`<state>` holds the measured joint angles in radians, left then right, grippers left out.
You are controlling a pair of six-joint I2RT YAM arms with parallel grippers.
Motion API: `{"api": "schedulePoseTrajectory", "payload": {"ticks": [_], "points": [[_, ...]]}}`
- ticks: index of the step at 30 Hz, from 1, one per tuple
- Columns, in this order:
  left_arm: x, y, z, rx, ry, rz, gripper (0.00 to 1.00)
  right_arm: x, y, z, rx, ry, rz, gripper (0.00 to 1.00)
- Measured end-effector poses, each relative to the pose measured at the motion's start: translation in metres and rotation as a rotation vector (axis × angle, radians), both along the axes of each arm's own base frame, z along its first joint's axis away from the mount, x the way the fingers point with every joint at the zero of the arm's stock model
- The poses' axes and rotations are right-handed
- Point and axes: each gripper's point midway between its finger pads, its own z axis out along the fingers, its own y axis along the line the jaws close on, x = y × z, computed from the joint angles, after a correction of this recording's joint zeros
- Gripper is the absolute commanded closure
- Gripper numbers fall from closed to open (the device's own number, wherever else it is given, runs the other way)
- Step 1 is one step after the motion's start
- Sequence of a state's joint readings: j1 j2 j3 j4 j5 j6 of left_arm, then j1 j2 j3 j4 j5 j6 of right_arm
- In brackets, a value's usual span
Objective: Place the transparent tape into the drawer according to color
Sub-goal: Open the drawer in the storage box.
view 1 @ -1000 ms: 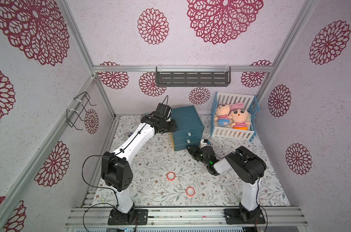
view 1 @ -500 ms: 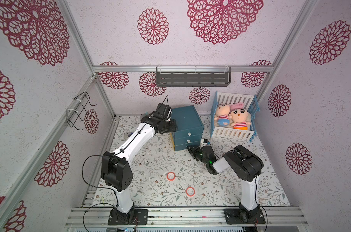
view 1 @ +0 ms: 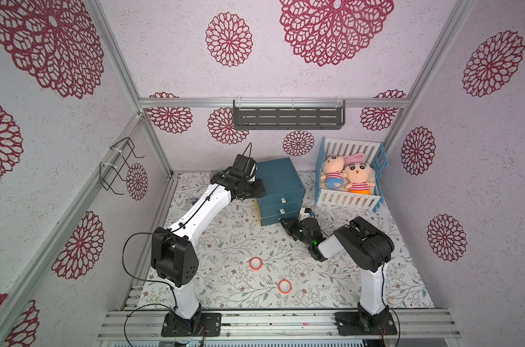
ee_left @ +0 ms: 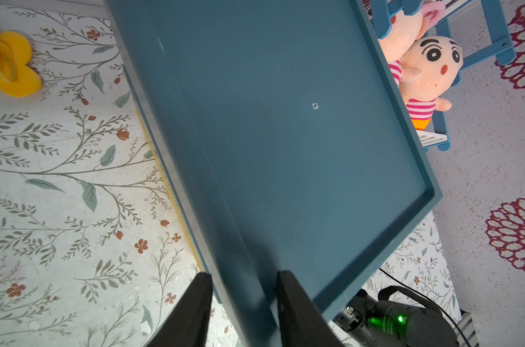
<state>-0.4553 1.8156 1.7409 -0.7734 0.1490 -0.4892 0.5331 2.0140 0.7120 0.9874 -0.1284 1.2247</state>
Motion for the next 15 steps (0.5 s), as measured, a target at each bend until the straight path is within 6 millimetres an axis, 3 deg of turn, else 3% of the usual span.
{"api": "schedulePoseTrajectory", "payload": {"ticks": [7, 15], "points": [[-0.001, 0.0, 0.0, 0.002, 0.001, -0.002, 0.58, -0.01, -0.002, -0.001, 0.003, -0.006, 0.005, 1.0], [-0.001, 0.0, 0.0, 0.002, 0.001, -0.002, 0.59, -0.038, -0.006, 0.0, -0.008, 0.009, 0.025, 1.0]]}}
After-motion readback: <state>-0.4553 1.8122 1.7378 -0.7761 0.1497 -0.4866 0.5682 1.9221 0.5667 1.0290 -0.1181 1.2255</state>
